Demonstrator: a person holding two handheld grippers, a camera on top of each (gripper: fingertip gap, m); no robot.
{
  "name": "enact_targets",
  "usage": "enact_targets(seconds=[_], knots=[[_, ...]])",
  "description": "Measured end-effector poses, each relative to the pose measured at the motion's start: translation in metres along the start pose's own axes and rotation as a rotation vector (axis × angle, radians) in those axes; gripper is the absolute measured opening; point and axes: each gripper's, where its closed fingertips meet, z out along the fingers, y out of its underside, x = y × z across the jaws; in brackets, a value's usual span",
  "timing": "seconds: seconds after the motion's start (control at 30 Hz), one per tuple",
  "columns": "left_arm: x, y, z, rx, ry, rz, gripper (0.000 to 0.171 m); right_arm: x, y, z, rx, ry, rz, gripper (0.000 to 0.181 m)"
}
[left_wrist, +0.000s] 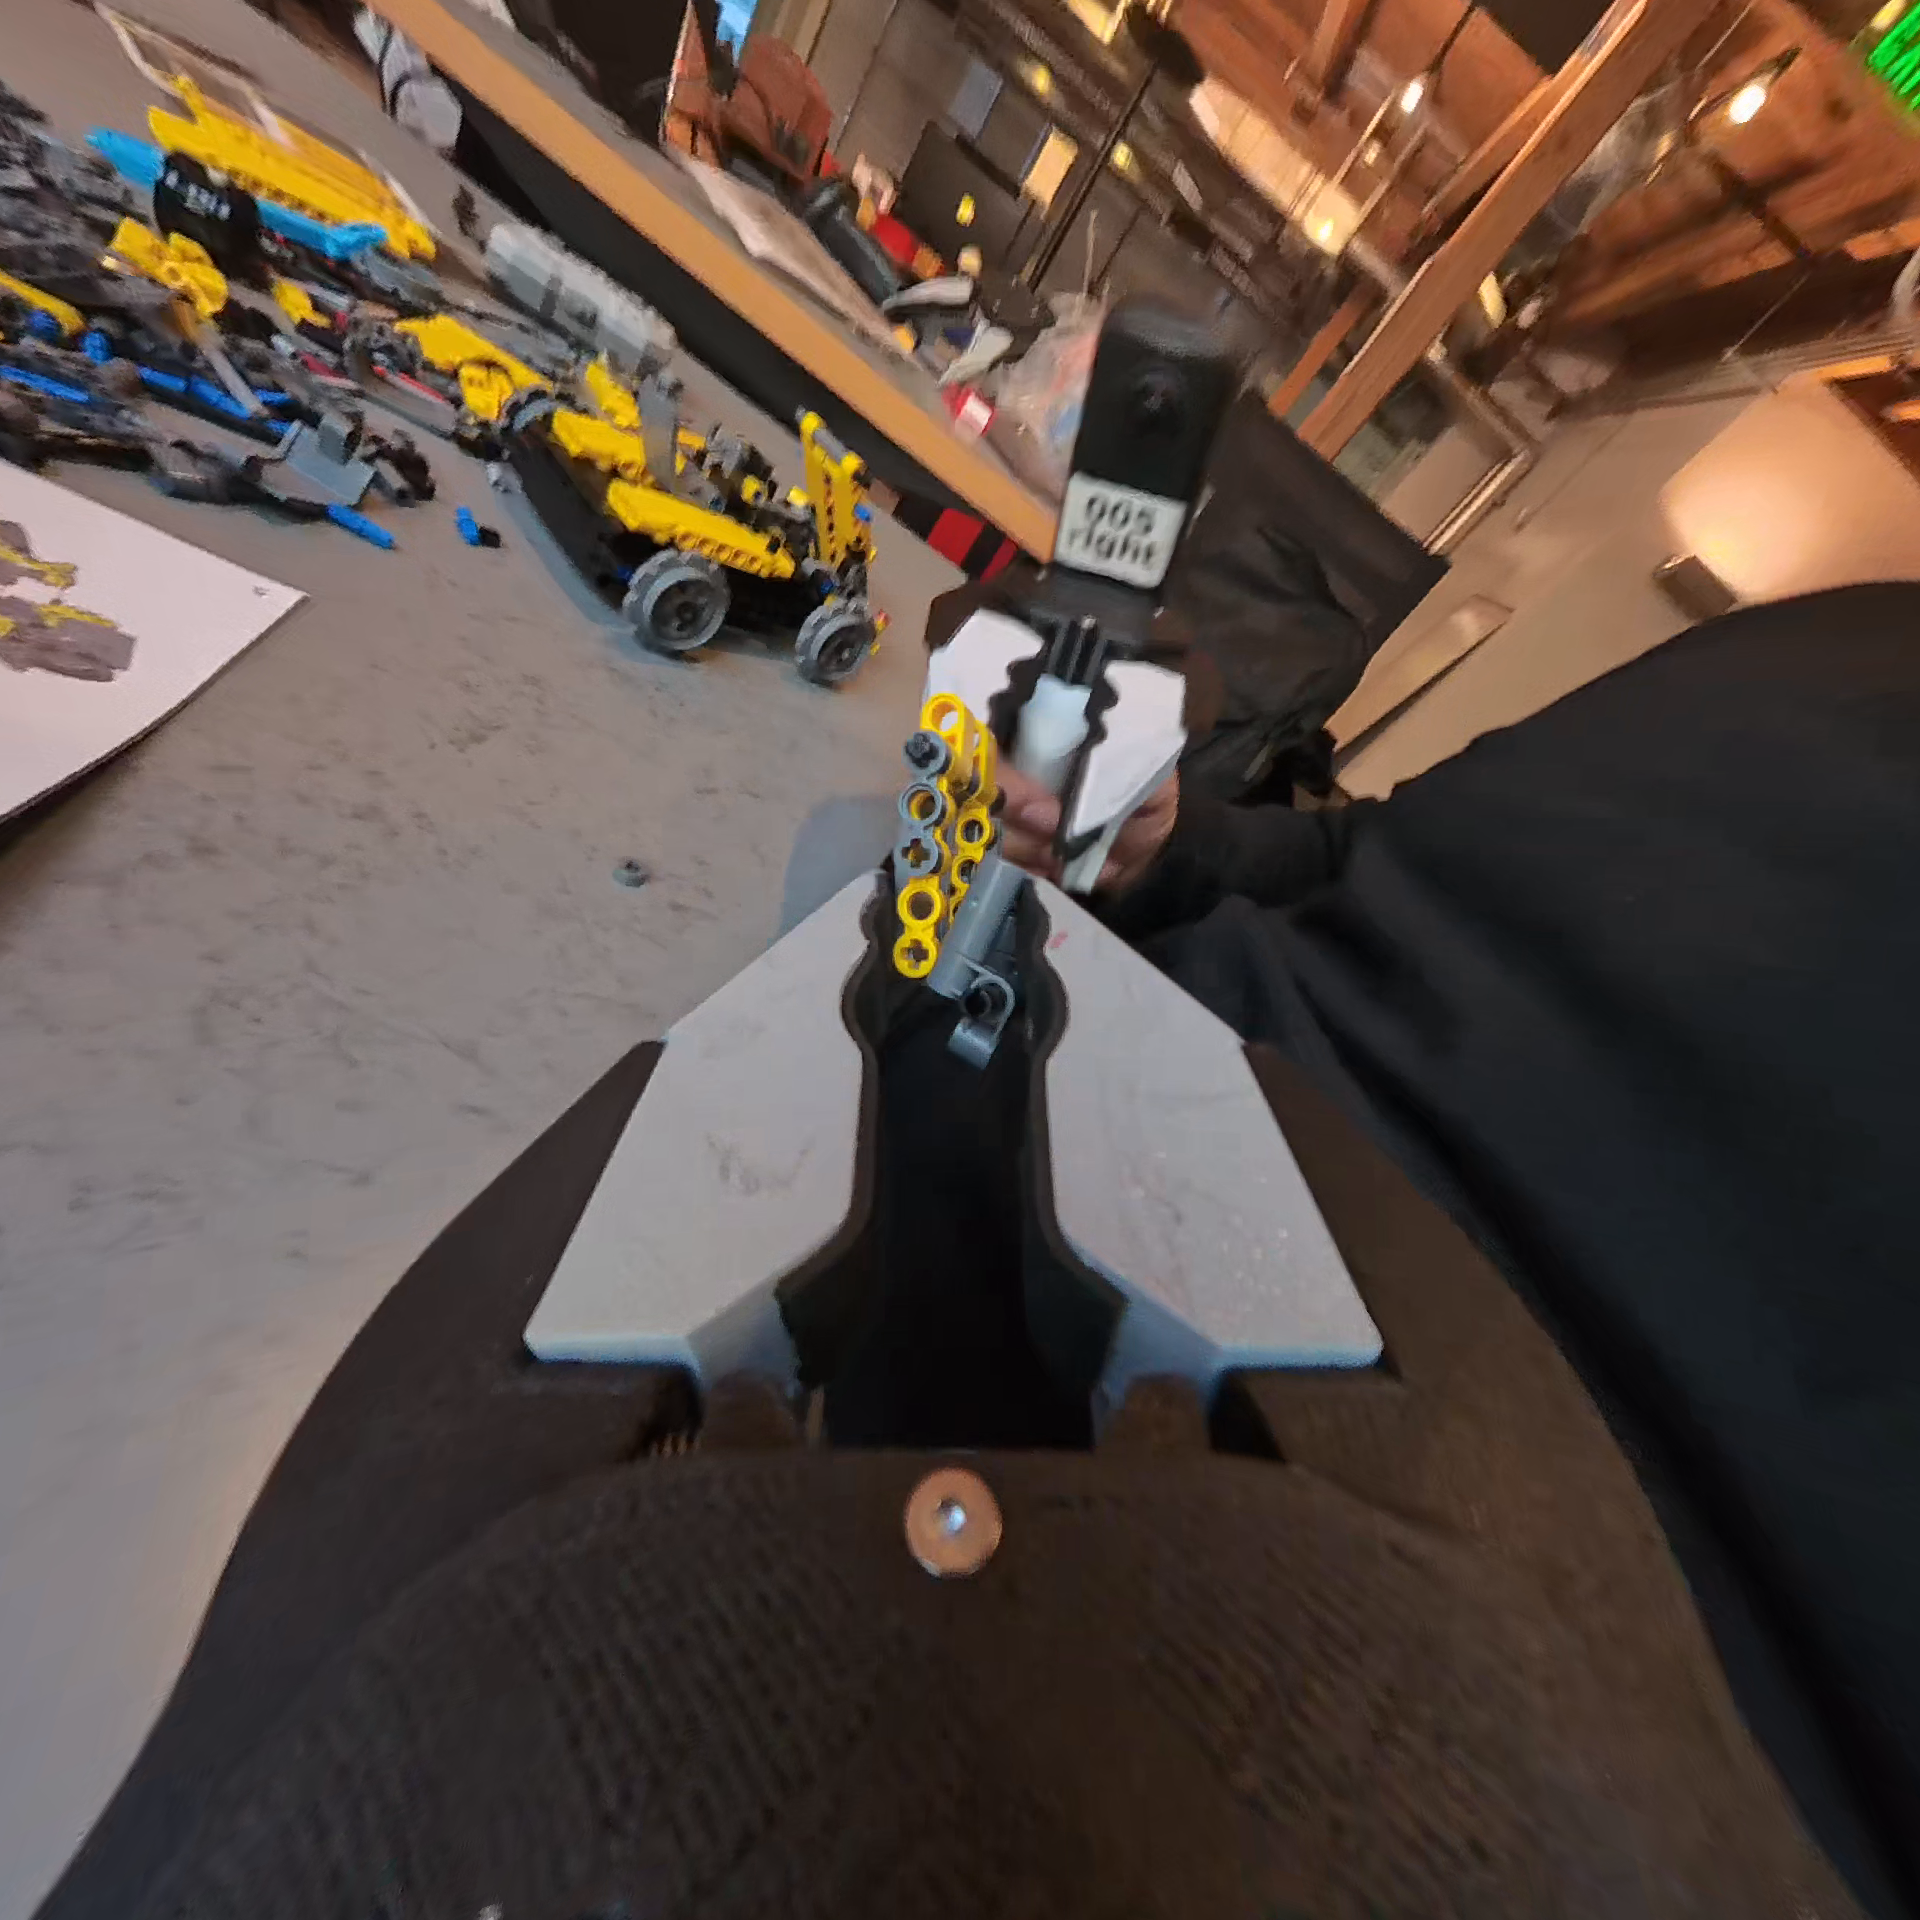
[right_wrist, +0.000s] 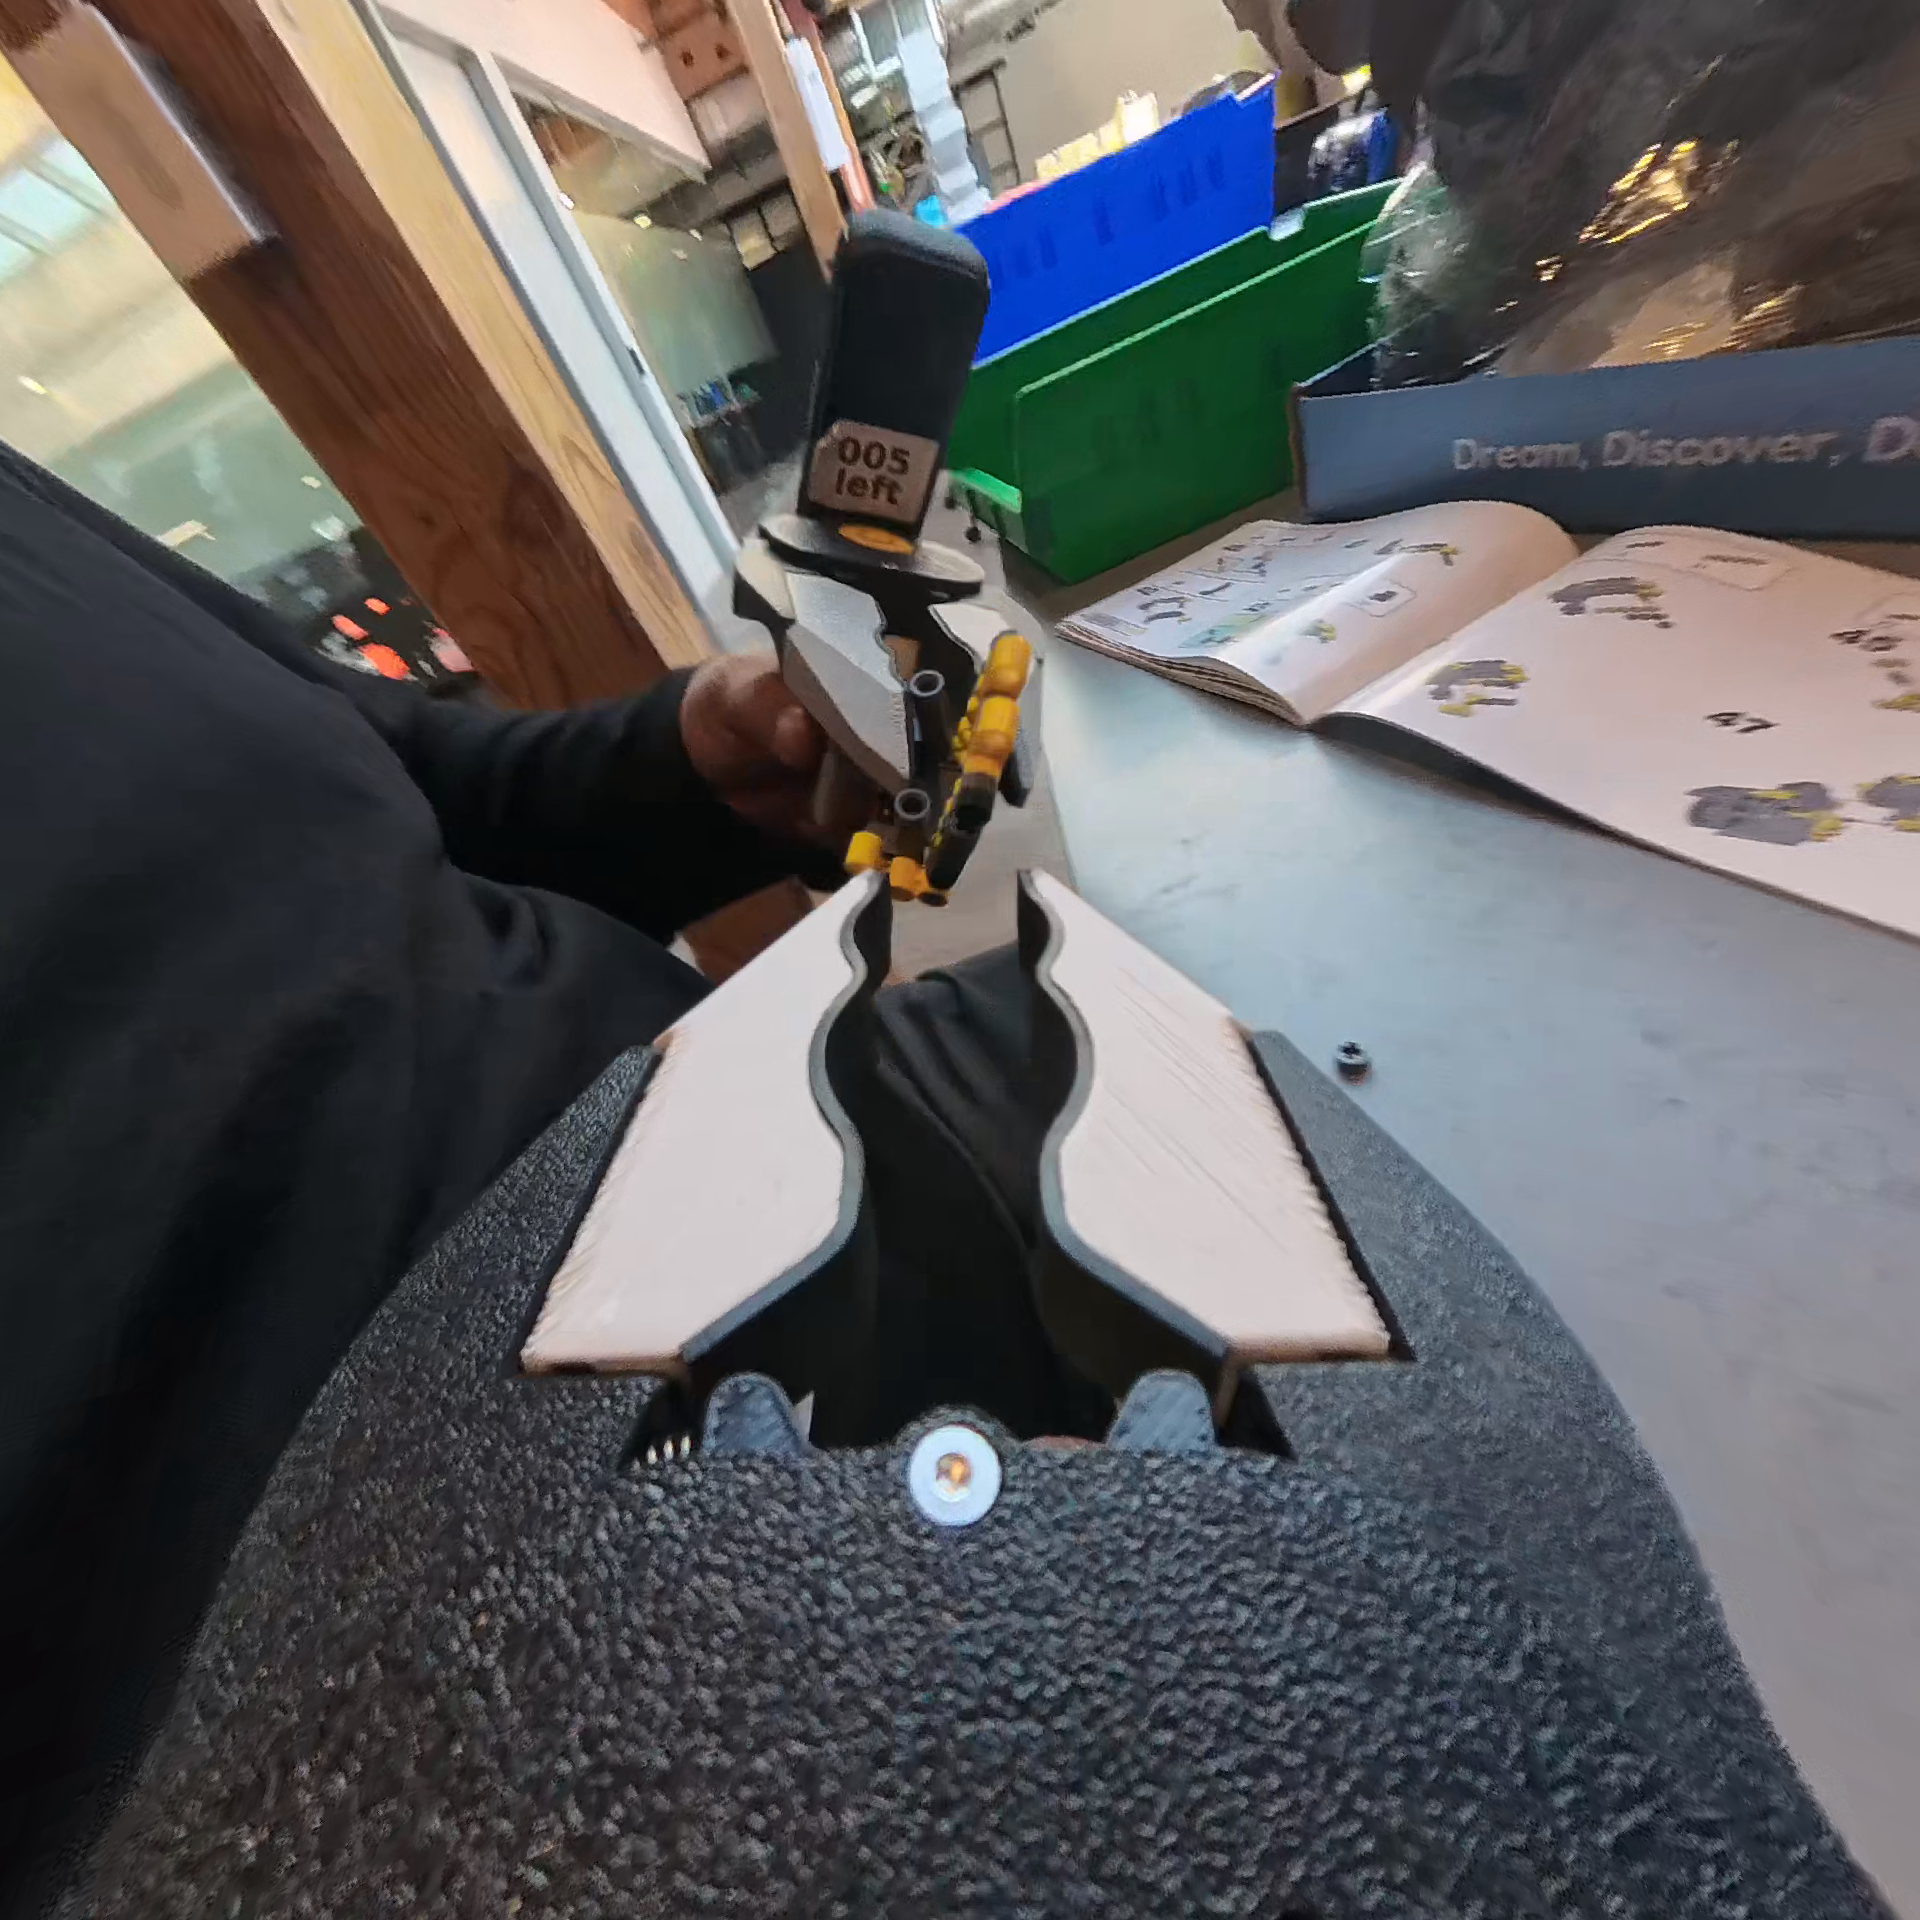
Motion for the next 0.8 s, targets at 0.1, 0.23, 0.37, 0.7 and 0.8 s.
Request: enact_targets(seconds=[0.1, 0.23, 0.37, 0.7, 0.8], knots=[[-0.015, 0.015, -0.001, -0.17, -0.035, -0.032, 0.02, 0.015, 0.003, -0.009, -0.056, 0.084, -0.064, 0.024], [-0.04, 0.026, -0.005, -0.35, -0.124, -0.049, 0.02, 0.029, 0.008, -0.012, -0.157, 0.166, -0.178, 0.025], [-0.063, 0.032, -0.011, -0.503, -0.183, -0.054, 0.02, 0.042, 0.01, -0.013, -0.228, 0.224, -0.227, 0.025], [-0.085, 0.031, -0.005, -0.662, -0.128, -0.01, 0.016, 0.083, 0.029, -0.018, -0.431, 0.381, -0.222, 0.022], [-0.084, 0.029, -0.001, -0.693, -0.103, 0.08, 0.024, 0.085, 0.037, -0.015, -0.479, 0.389, -0.231, 0.022]])
